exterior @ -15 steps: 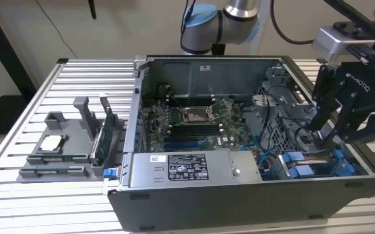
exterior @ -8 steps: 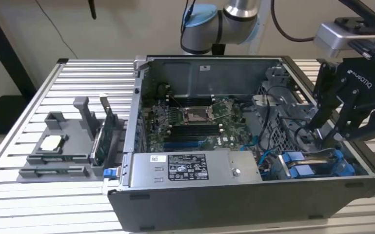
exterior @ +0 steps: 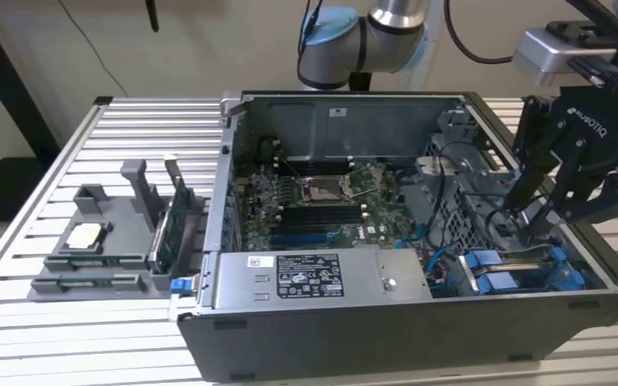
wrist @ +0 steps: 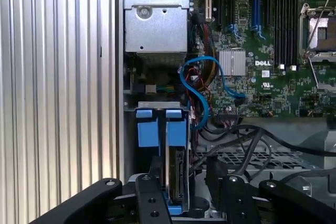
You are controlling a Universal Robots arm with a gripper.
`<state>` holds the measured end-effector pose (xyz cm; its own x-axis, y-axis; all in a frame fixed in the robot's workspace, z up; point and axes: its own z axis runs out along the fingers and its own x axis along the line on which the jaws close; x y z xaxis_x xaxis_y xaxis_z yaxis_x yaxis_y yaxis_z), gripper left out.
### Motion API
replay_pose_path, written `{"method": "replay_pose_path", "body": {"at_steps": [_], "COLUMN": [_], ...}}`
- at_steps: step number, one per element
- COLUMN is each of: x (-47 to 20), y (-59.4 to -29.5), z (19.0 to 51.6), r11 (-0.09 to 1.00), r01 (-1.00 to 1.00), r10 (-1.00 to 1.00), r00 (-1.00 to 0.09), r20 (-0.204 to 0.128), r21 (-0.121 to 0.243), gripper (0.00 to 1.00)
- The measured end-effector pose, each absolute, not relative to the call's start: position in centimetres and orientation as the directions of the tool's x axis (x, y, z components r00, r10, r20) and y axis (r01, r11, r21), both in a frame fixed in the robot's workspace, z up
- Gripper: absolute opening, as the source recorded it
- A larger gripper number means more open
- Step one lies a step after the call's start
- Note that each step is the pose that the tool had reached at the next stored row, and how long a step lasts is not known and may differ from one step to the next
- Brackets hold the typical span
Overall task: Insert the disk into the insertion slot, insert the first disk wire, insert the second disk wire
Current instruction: 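Insert the first disk wire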
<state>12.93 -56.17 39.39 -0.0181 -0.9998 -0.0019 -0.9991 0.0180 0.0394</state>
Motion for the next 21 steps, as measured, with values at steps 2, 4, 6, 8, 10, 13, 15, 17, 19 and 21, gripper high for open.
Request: {"method": "replay_pose_path", "body": {"at_steps": [2,4,6,8,10,13,15,17,19,21], "x": [12.9,12.9,12.9,12.9,12.9,12.9,12.9,12.9,12.9,12.8], "y": [-56.1,-55.8,-55.6,-55.4,-55.3,-55.2,-55.1,-55.0,-55.0,-55.0], "z": [39.6,39.6,39.6,39.5,39.3,39.2,39.1,39.1,39.1,39.0], "r11": [0.018,0.018,0.018,0.018,0.017,0.008,-0.003,-0.020,-0.036,-0.048], "r01": [-0.999,-0.999,-0.999,-0.999,-0.999,-0.999,-1.000,-0.999,-0.999,-0.999], "r10": [-1.000,-1.000,-1.000,-1.000,-1.000,-1.000,-1.000,-1.000,-0.999,-0.999], "r00": [-0.018,-0.018,-0.018,-0.018,-0.017,-0.008,0.003,0.019,0.035,0.048], "r20": [-0.002,-0.002,-0.002,-0.003,-0.003,-0.005,-0.010,-0.012,-0.014,-0.018], "r21": [0.039,0.039,0.039,0.038,0.036,0.032,0.031,0.029,0.028,0.023], "gripper": [0.47,0.47,0.47,0.47,0.47,0.47,0.47,0.47,0.47,0.47]}}
